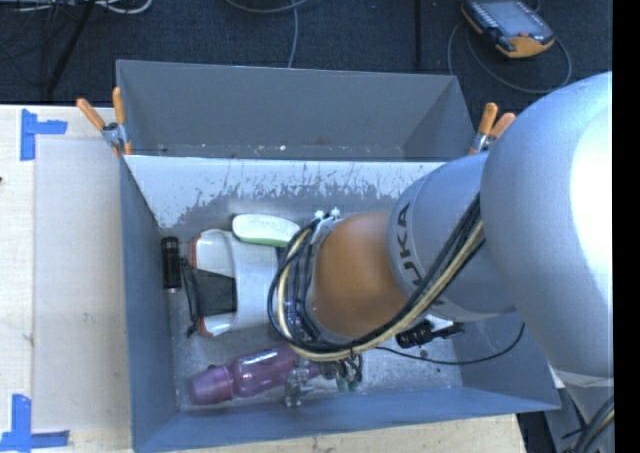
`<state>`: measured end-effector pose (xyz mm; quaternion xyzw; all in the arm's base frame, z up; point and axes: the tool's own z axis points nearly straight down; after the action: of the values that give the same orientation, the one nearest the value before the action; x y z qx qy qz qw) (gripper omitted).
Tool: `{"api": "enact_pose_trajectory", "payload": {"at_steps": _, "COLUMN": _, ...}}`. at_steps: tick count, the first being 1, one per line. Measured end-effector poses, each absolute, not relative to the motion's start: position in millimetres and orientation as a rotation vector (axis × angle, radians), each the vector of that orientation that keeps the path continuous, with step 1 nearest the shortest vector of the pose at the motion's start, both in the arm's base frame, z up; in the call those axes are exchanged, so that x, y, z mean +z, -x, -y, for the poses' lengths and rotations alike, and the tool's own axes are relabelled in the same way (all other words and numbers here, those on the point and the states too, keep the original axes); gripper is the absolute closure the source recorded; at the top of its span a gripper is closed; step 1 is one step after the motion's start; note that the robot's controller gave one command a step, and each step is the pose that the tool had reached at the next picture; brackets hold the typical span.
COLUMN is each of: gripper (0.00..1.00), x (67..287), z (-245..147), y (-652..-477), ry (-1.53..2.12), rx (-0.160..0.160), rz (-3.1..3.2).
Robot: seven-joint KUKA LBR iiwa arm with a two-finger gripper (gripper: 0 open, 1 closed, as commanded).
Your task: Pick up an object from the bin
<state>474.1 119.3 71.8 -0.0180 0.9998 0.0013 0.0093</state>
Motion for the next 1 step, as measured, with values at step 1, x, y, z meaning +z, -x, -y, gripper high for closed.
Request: {"api": "enact_pose_trajectory", "payload": {"at_steps": 1, "gripper": 0.00, "x": 133.1, "z": -120.3, "y": -476.0, "ry": 0.195, "rx": -0.001, "rz": -3.138}}
